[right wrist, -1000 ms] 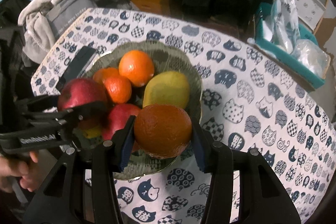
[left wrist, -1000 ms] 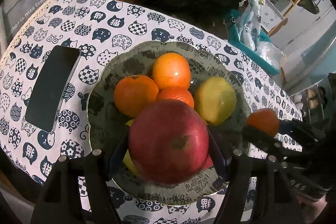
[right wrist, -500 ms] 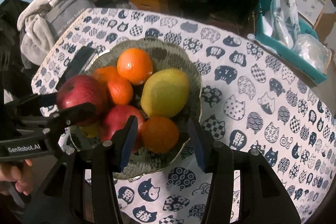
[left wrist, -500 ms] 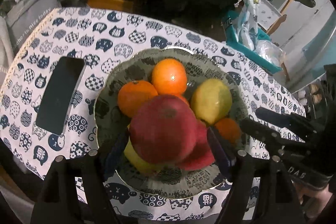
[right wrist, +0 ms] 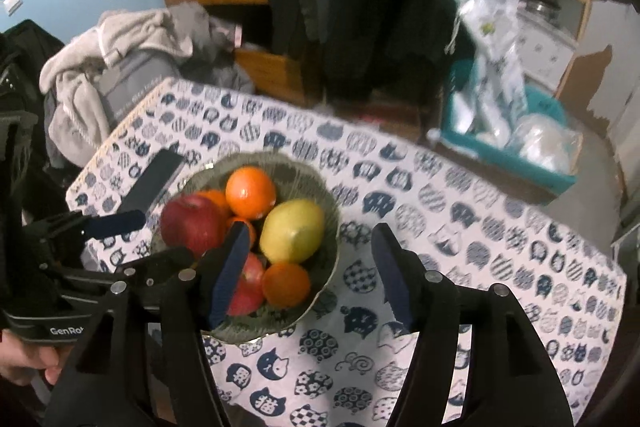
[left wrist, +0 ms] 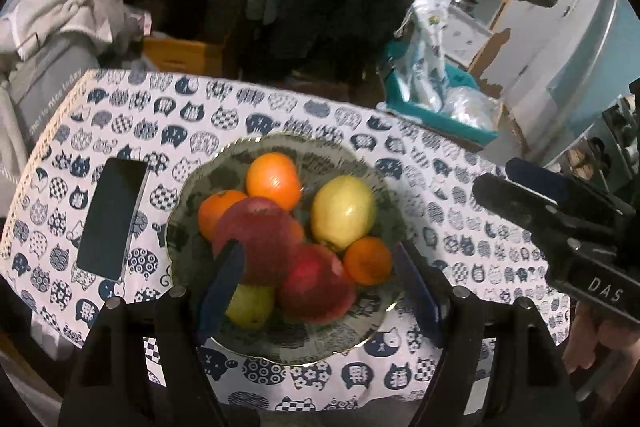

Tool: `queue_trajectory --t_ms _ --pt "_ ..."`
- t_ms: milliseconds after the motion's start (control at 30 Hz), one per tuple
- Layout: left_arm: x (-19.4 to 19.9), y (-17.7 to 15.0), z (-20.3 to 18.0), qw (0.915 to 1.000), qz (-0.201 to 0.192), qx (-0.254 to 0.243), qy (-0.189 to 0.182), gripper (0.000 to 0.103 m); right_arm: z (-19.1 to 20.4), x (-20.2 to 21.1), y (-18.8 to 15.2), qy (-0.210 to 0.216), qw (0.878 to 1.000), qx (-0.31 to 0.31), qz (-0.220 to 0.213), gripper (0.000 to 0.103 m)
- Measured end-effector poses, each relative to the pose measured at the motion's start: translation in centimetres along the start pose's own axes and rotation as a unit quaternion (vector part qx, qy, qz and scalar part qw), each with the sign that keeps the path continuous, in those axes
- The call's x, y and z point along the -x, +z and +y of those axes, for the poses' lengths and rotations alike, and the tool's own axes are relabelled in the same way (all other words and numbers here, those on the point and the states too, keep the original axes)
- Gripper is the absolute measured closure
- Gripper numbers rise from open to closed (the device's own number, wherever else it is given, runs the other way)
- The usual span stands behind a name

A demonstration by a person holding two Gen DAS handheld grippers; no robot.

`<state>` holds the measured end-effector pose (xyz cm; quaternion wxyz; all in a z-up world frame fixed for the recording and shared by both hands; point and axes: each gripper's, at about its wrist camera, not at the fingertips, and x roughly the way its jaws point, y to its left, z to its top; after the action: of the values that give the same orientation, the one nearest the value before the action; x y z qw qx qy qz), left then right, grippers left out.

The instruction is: Organize fruits

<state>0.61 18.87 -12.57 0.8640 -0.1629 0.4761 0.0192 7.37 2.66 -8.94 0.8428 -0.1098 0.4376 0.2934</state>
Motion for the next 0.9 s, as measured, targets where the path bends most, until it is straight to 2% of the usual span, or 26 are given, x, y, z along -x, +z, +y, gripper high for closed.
queue_trajectory --t_ms 100,333,900 --pt "1.6 0.3 -0.8 0.9998 -0.018 -0.009 0.001 0.021 -0.3 2.2 0.3 -0.008 1.0 0.004 -0.027 0.034" --pt "4.6 1.0 -2.4 0.9982 -0.051 -0.03 0.005 0.021 -1.1 6.3 0.6 -0.015 0.997 0.003 -0.074 0.03" --pt "10.4 1.2 -6.4 0.9874 -0.14 -0.072 0.018 0.007 -3.5 10.7 -0.7 -0.014 0.994 -0.022 -0.108 0.024"
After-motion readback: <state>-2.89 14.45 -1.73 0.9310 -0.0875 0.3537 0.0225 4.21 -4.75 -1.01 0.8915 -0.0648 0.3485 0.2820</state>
